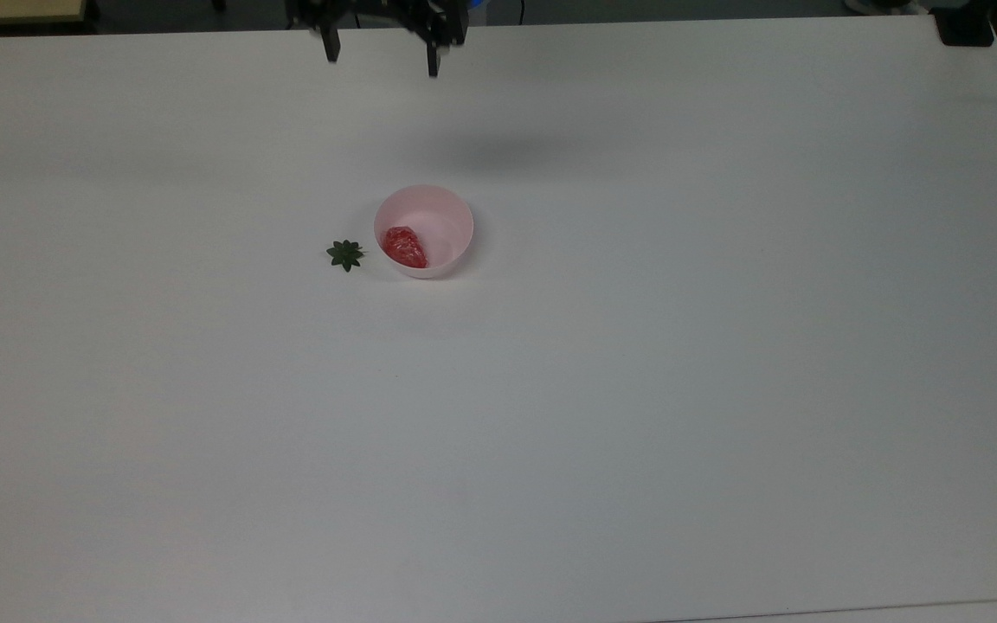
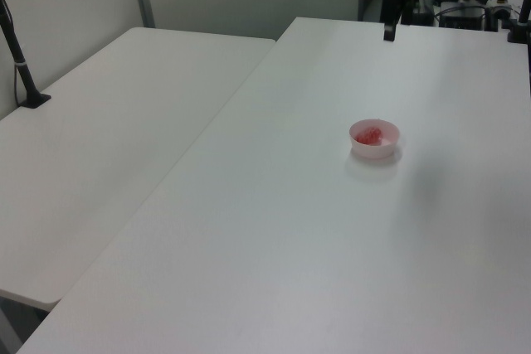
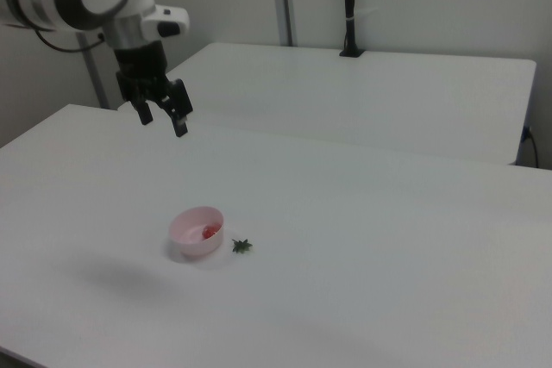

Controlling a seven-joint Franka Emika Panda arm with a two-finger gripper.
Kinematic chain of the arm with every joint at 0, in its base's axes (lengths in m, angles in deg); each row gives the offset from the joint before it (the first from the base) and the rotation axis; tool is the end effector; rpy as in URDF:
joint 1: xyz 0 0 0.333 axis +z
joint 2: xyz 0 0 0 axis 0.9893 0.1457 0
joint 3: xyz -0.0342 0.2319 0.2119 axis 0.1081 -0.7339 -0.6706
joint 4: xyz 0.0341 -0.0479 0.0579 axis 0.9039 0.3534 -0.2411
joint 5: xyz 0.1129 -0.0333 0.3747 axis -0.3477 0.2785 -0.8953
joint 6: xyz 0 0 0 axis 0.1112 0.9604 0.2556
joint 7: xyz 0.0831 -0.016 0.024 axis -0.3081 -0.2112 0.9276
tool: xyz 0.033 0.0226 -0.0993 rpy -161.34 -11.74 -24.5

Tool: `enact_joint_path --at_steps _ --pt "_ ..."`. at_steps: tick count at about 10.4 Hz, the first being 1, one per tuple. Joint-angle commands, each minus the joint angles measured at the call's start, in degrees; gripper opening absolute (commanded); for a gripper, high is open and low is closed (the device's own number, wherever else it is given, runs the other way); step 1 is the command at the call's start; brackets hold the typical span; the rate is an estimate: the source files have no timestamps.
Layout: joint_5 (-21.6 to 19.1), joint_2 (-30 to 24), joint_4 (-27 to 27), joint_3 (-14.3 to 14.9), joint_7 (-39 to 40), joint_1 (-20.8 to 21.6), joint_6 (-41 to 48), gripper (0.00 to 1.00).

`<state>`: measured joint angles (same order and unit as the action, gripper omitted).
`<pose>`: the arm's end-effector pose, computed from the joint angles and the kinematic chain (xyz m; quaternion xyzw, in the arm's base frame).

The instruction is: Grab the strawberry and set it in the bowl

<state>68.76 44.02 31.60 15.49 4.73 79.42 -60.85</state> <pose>0.5448 0.0113 0.5879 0.9974 -0.0670 0.0240 0.0084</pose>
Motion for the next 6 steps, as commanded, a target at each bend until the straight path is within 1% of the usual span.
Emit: enact_joint_path --at_steps 1,2,3,6 --pt "0.8 -2.6 0.2 2.4 2.7 1.4 -1.0 1.0" --pt "0.8 -2.5 0.0 3.4 6.8 1.6 -3.2 1.0" --pt "0.8 -2.6 0.0 4.2 9.9 1.6 -3.7 1.0" --pt "0.8 -2.7 -0.2 4.2 10.6 1.6 -3.1 1.0"
